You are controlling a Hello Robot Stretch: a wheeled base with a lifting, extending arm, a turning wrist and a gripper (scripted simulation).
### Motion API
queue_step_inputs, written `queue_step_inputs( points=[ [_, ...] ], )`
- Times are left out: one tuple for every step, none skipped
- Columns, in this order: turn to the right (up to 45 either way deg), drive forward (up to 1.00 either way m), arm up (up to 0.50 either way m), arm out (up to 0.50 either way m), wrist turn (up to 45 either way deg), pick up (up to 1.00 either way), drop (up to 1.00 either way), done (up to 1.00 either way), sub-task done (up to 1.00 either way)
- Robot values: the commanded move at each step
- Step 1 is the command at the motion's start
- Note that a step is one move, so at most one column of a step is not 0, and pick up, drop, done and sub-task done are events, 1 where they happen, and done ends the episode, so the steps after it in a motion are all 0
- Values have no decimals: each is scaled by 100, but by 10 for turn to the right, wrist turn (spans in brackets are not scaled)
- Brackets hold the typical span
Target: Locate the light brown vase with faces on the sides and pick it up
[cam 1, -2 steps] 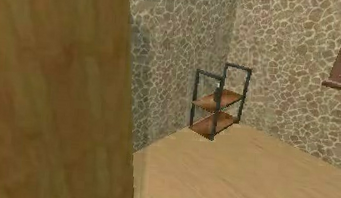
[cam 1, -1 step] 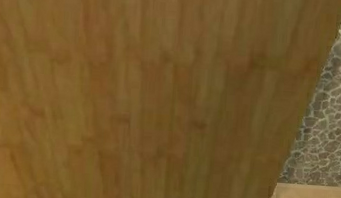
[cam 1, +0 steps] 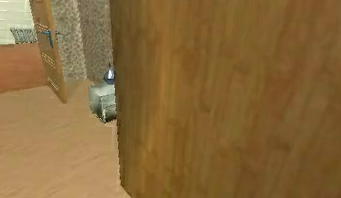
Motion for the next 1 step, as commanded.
queue_step_inputs(
  points=[
    [-420,0,0,0,0,0,0,0,0]
  ],
)
